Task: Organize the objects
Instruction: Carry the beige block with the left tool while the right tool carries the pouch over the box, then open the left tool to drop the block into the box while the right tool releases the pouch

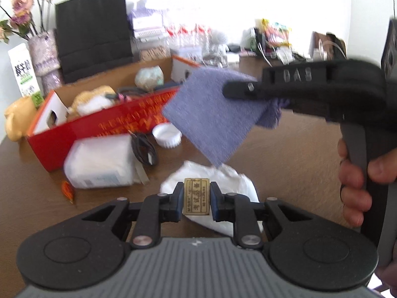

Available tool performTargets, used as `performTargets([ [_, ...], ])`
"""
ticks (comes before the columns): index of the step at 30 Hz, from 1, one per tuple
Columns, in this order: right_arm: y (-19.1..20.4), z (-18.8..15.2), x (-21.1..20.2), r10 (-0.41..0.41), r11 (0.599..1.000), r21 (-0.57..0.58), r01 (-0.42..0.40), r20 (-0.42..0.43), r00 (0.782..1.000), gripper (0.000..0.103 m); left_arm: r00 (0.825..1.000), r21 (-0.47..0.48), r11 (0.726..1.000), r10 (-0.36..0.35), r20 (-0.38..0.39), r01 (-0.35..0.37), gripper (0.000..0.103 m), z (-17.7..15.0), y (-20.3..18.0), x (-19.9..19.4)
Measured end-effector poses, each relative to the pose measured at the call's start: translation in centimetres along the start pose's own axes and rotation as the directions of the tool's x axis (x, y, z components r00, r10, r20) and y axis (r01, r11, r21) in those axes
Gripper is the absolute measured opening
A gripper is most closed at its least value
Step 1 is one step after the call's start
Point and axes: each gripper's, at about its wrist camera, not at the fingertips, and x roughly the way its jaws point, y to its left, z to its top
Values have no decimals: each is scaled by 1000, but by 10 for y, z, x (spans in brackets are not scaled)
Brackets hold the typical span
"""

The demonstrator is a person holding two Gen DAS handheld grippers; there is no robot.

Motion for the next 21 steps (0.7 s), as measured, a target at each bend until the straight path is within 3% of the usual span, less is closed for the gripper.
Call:
performTargets([
  [11, 19, 15, 11, 24, 998, -52, -24, 16, 1000, 14, 994, -68, 996, 61, 85, -56, 21, 25, 32, -14],
  [21, 37, 46, 51, 56, 992, -114, -51, 37, 998, 14, 981, -119, 989, 112, 157, -94, 21, 62, 70, 0],
])
